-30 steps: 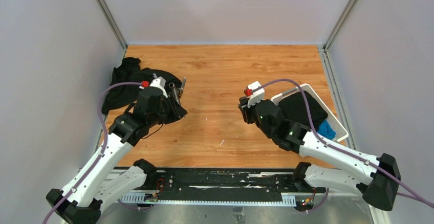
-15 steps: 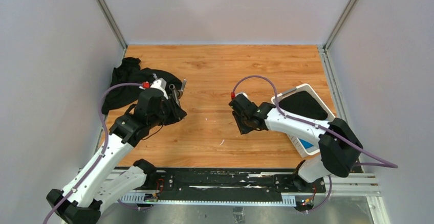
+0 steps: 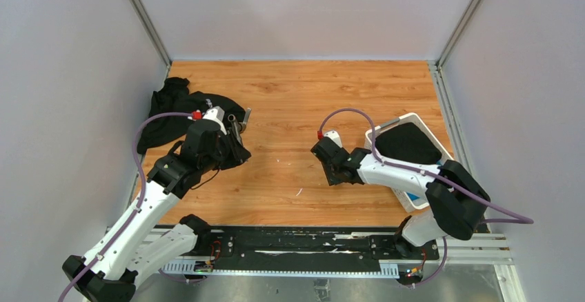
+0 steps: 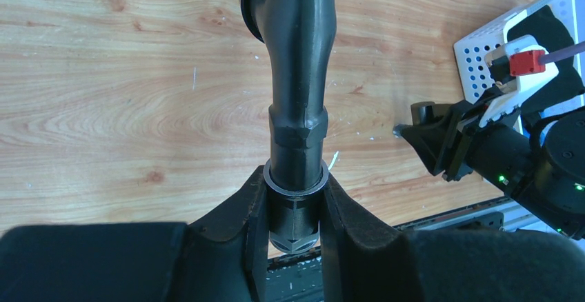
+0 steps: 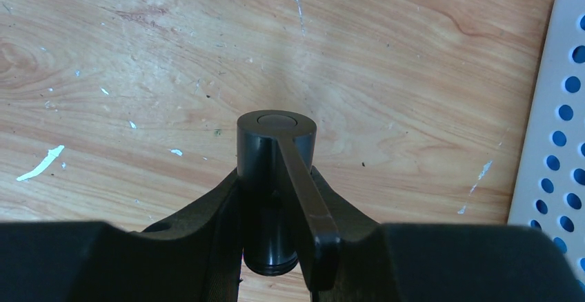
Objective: Install the water faucets
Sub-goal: Place the water faucet at the center of the board.
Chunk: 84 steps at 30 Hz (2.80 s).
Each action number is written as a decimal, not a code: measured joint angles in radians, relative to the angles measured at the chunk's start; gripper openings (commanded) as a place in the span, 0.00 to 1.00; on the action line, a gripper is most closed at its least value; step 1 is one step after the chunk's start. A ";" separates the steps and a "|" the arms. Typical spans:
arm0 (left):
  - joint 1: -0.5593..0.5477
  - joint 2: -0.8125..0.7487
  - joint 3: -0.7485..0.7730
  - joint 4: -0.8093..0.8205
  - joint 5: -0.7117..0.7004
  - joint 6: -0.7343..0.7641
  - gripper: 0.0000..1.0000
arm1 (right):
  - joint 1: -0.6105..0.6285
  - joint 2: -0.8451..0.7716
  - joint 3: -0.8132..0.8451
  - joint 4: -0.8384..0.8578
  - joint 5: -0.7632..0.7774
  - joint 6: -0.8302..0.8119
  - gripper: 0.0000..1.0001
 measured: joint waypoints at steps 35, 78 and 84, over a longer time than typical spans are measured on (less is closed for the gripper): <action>0.000 -0.011 0.000 -0.001 0.000 0.014 0.00 | 0.002 -0.071 -0.055 0.059 -0.013 -0.014 0.55; -0.100 0.308 -0.396 0.535 -0.166 0.122 0.00 | -0.101 -0.100 0.026 -0.003 -0.184 -0.113 0.69; -0.101 0.395 -0.391 0.572 -0.194 0.136 0.00 | -0.101 -0.100 0.026 -0.005 -0.184 -0.113 0.69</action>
